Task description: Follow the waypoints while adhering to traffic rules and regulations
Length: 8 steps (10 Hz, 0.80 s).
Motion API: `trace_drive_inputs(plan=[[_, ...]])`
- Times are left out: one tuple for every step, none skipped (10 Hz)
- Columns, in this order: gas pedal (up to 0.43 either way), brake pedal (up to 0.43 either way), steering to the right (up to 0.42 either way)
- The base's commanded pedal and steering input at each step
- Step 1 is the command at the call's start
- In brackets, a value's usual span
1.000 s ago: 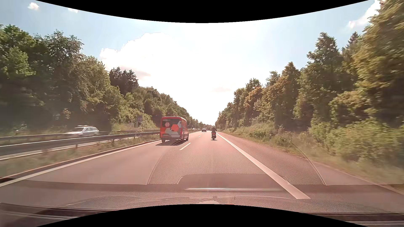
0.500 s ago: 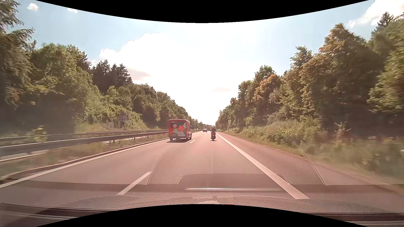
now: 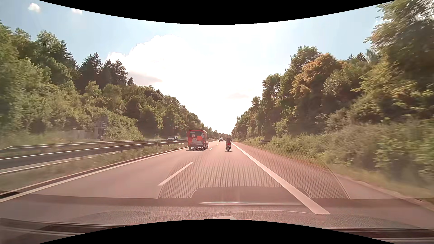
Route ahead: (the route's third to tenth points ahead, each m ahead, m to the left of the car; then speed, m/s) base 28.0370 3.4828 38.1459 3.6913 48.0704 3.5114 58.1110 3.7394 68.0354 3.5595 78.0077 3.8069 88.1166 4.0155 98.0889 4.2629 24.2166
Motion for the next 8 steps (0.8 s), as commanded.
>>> trace_drive_inputs(plan=[[0.339, 0.012, 0.000], [0.339, 0.012, 0.000], [0.339, 0.012, -0.001], [0.339, 0.012, -0.001], [0.339, 0.012, -0.001], [0.331, 0.012, -0.001], [0.319, 0.012, -0.001], [0.287, 0.012, -0.001]])
